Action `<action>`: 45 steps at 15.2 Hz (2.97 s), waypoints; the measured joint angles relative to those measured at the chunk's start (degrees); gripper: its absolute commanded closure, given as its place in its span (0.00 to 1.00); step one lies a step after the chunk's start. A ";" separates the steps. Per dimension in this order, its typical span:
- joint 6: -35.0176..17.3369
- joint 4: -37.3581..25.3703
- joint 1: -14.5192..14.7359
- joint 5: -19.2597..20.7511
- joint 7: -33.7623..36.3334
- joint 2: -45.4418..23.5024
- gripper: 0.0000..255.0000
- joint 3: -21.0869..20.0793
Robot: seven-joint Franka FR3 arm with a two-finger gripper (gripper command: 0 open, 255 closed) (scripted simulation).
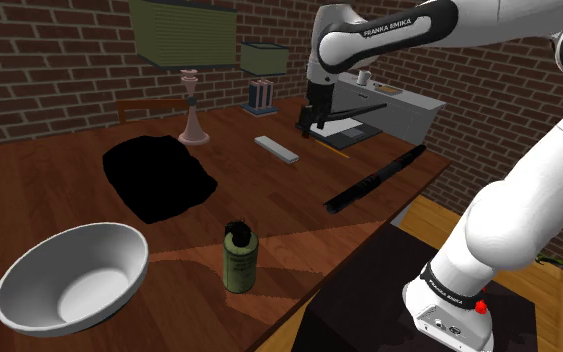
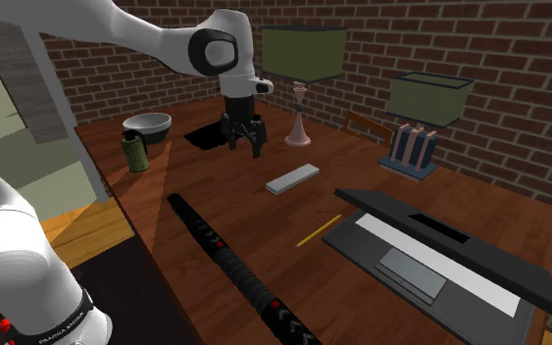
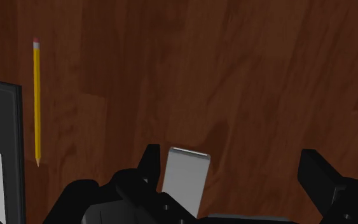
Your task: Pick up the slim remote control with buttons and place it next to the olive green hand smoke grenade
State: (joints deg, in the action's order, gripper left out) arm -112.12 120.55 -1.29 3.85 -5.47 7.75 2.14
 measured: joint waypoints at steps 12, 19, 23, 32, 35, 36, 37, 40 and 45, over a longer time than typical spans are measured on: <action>-5.43 -22.18 -1.98 -3.37 -4.99 -26.56 0.00 1.32; -6.12 -32.10 -3.05 -4.60 -6.43 -36.91 0.00 1.12; -8.58 -30.88 -3.08 -4.68 -6.47 -38.13 0.00 1.07; -9.46 -30.35 -3.10 -4.69 -6.48 -38.42 1.00 1.07; -9.46 -30.33 -3.10 -4.70 -6.48 -38.42 1.00 1.07; -9.46 -30.34 -3.10 -4.70 -6.48 -38.42 1.00 1.07; -9.45 -30.34 -3.11 -4.70 -6.48 -38.43 1.00 1.07; -9.46 -30.35 -3.11 -4.70 -6.48 -38.43 1.00 1.08; -7.69 -31.05 -3.07 -4.64 -6.46 -37.41 1.00 1.10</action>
State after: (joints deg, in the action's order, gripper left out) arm -119.81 89.50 -4.36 -0.79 -11.93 -29.66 3.24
